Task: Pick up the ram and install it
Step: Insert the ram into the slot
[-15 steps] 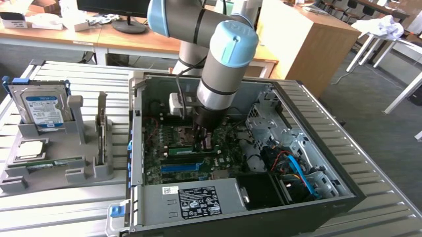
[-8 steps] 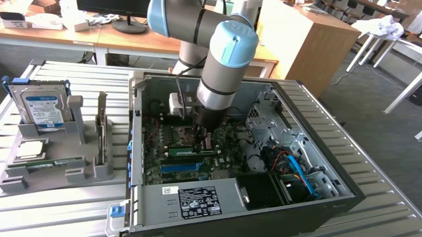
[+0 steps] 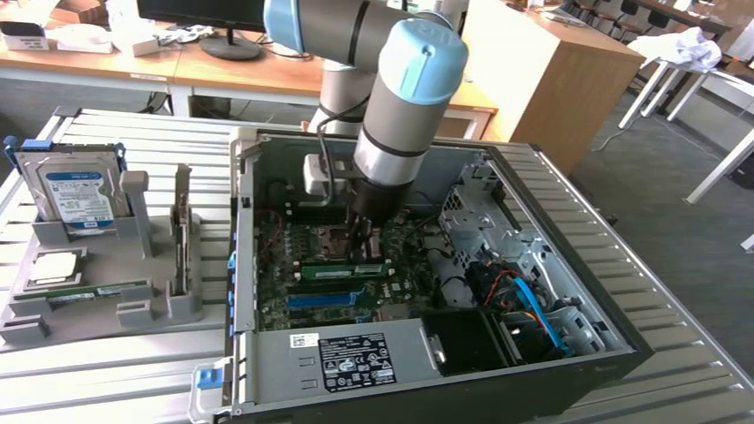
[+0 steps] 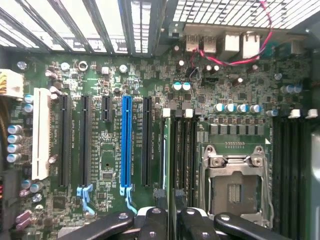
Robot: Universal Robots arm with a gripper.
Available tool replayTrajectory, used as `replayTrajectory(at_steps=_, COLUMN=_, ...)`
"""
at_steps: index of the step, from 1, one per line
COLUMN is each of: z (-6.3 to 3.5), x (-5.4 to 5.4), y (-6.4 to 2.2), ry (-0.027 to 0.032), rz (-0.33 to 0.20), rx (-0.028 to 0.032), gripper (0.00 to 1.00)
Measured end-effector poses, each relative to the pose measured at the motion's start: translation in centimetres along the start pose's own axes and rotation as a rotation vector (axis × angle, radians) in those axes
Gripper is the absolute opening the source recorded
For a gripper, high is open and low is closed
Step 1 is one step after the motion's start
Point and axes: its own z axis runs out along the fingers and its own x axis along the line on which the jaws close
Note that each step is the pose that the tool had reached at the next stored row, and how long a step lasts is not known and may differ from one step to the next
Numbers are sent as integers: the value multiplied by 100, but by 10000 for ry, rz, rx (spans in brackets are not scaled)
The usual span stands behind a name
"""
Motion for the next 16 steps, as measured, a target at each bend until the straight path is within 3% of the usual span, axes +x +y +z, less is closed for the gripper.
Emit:
replayTrajectory(at_steps=4, z=-2, x=-10, y=-39, ry=-1, rz=1, rx=-8, gripper=18)
replayTrajectory(at_steps=5, z=-3, x=-10, y=-75, ry=-1, rz=2, rx=-19, gripper=18)
replayTrajectory(at_steps=6, z=-4, x=-10, y=-116, ry=0, rz=4, rx=-31, gripper=11)
replayTrajectory(at_steps=11, z=-10, x=-10, y=-344, ry=0, rz=7, rx=-85, gripper=11)
replayTrajectory(at_steps=16, z=-27, x=-12, y=-505, ry=-3, rz=10, rx=-102, gripper=11)
